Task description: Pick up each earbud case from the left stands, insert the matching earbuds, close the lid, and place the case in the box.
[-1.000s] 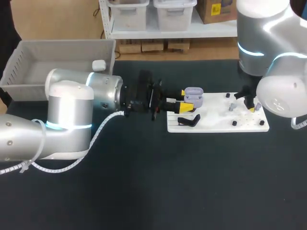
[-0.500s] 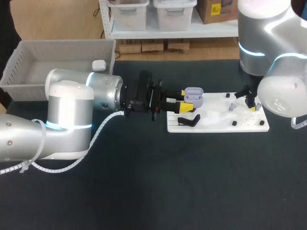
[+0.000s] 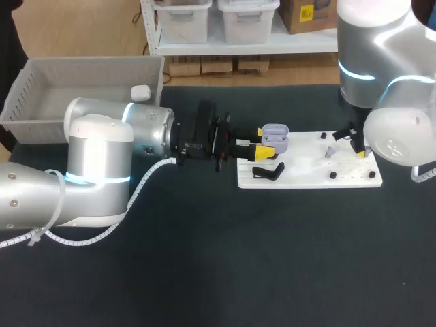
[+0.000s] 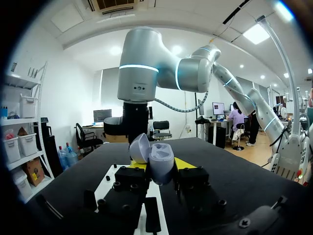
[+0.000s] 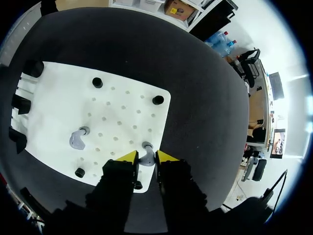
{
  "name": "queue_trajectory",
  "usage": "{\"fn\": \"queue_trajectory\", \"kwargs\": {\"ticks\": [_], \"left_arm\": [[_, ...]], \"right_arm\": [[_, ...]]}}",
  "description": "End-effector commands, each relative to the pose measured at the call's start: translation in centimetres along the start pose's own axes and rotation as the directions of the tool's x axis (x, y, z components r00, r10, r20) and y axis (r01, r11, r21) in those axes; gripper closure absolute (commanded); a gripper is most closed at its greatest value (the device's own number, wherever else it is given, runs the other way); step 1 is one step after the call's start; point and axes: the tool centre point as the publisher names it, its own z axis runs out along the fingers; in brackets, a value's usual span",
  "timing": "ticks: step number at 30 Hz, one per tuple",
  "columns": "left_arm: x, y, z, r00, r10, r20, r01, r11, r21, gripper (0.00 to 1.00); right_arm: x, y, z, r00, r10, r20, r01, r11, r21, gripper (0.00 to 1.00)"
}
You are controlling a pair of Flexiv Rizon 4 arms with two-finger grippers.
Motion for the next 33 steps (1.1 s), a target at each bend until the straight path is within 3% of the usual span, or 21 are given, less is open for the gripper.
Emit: {"fn": "queue_trajectory", "kwargs": {"ticks": [1,6,11,15,22,27,33], "left_arm": [[0.1,-0.1,0.0,1.000,0.003,0.003,-0.003,1.000,-0.004,1.00],[0.1,-0.1,0.0,1.000,0.003,0.003,-0.003,1.000,-0.004,1.00],[0.1,-0.1,0.0,1.000,0.003,0.003,-0.003,1.000,-0.004,1.00],[0.1,-0.1,0.0,1.000,0.003,0.003,-0.003,1.000,-0.004,1.00],[0.1,-0.1,0.0,1.000,0.003,0.003,-0.003,1.000,-0.004,1.00],[0.1,-0.1,0.0,1.000,0.003,0.003,-0.003,1.000,-0.004,1.00],[0.1,-0.1,0.0,1.000,0.003,0.003,-0.003,1.000,-0.004,1.00]], "right_arm": [[-0.1,0.1,0.0,1.000,0.000,-0.006,0.000,1.000,0.001,1.00],[0.4,0.4,-1.7,1.000,0.001,0.011,-0.001,1.000,0.009,1.00],[1.3,1.3,-5.6,0.999,0.015,0.039,-0.015,1.000,0.001,1.00],[2.1,2.6,-8.9,0.997,0.070,0.025,-0.068,0.996,-0.051,1.00],[3.0,6.9,-13.9,0.990,0.139,0.017,-0.136,0.986,-0.098,1.00],[3.6,10.2,-15.7,0.988,0.156,0.010,-0.155,0.986,-0.063,1.00],[4.1,12.3,-16.7,0.986,0.166,0.010,-0.164,0.979,-0.119,1.00]]}}
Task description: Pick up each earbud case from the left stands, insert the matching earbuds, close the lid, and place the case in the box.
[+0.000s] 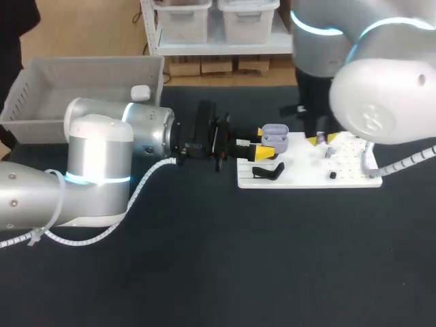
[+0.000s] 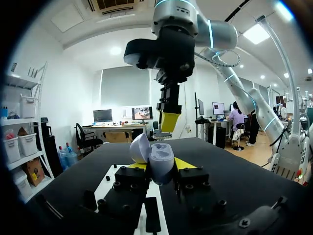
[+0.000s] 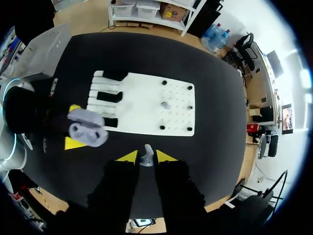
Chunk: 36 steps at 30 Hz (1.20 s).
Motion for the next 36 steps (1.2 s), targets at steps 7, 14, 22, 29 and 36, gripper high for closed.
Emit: {"fn": "queue_trajectory", "kwargs": {"ticks": [7,14,22,29,36], "left_arm": [[0.1,-0.1,0.0,1.000,0.003,0.003,-0.003,1.000,-0.004,1.00],[0.1,-0.1,0.0,1.000,0.003,0.003,-0.003,1.000,-0.004,1.00],[0.1,-0.1,0.0,1.000,0.003,0.003,-0.003,1.000,-0.004,1.00],[0.1,-0.1,0.0,1.000,0.003,0.003,-0.003,1.000,-0.004,1.00],[0.1,-0.1,0.0,1.000,0.003,0.003,-0.003,1.000,-0.004,1.00]], "right_arm": [[0.1,0.3,-0.2,1.000,0.000,-0.001,0.000,1.000,0.004,1.00],[0.1,0.3,-0.2,1.000,0.000,-0.001,0.000,1.000,0.004,1.00],[-0.2,1.0,-1.4,0.995,0.095,0.001,-0.095,0.995,0.001,1.00],[-0.6,2.4,-4.0,0.938,0.346,0.007,-0.346,0.938,-0.015,1.00],[-0.6,4.8,-4.2,0.857,0.512,-0.054,-0.515,0.856,-0.045,1.00]]}}
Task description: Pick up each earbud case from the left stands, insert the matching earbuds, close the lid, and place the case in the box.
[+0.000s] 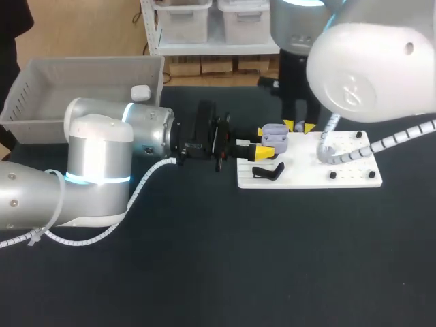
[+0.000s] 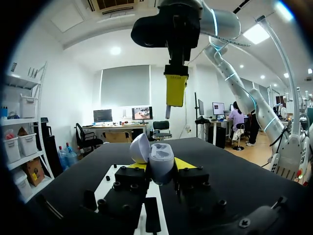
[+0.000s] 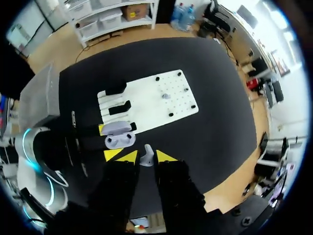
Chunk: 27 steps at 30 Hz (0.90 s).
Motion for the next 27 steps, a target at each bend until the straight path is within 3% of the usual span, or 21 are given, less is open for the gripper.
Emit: {"fn": "queue_trajectory", "kwargs": {"ticks": [1,4,7,27], "left_arm": [[0.06,-0.11,-0.04,1.000,0.003,0.003,-0.003,1.000,-0.004,1.00],[0.06,-0.11,-0.04,1.000,0.003,0.003,-0.003,1.000,-0.004,1.00],[0.06,-0.11,-0.04,1.000,0.003,0.003,-0.003,1.000,-0.004,1.00],[0.06,-0.11,-0.04,1.000,0.003,0.003,-0.003,1.000,-0.004,1.00]], "right_arm": [[0.38,1.11,0.33,0.994,0.101,-0.044,-0.102,0.994,-0.025,1.00],[0.64,1.12,0.61,0.982,0.175,-0.064,-0.180,0.981,-0.074,1.00],[1.09,1.40,0.72,0.981,0.178,-0.077,-0.186,0.976,-0.115,1.00],[1.09,1.40,0.72,0.981,0.178,-0.077,-0.186,0.976,-0.115,1.00]]}}
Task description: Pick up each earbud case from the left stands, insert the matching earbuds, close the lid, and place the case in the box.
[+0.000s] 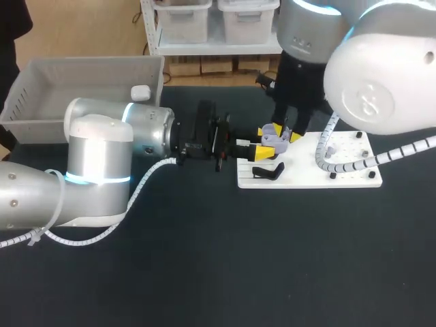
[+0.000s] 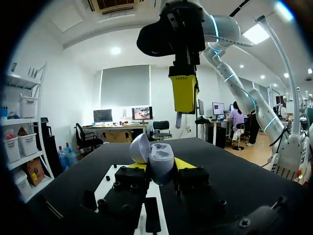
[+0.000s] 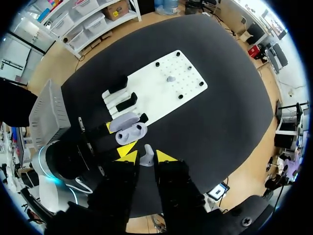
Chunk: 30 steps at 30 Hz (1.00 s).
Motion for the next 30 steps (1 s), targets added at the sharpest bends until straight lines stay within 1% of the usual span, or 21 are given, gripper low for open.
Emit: {"fn": "queue_trajectory", "kwargs": {"ticks": [1,7,10,16,18,27,30], "left_arm": [[0.1,-0.1,0.0,1.000,0.003,0.003,-0.003,1.000,-0.004,1.00],[0.1,-0.1,0.0,1.000,0.003,0.003,-0.003,1.000,-0.004,1.00],[0.1,-0.1,0.0,1.000,0.003,0.003,-0.003,1.000,-0.004,1.00],[0.1,-0.1,0.0,1.000,0.003,0.003,-0.003,1.000,-0.004,1.00],[0.1,-0.1,0.0,1.000,0.003,0.003,-0.003,1.000,-0.004,1.00],[0.1,-0.1,0.0,1.000,0.003,0.003,-0.003,1.000,-0.004,1.00],[0.1,-0.1,0.0,1.000,0.003,0.003,-0.003,1.000,-0.004,1.00]], "right_arm": [[0.0,0.0,0.0,1.000,0.001,0.001,-0.001,1.000,-0.001,1.00],[-0.3,0.8,0.3,0.995,0.086,0.045,-0.091,0.988,0.121,1.00],[-0.3,1.0,0.3,0.992,0.113,0.064,-0.121,0.980,0.155,1.00],[-0.2,1.2,0.3,0.983,0.172,0.064,-0.181,0.967,0.180,1.00],[-0.2,1.1,0.5,0.979,0.194,0.053,-0.201,0.962,0.183,1.00],[-0.8,1.6,0.6,0.971,0.236,0.028,-0.237,0.951,0.198,1.00],[-0.9,1.8,0.6,0.970,0.241,0.016,-0.240,0.952,0.192,1.00]]}}
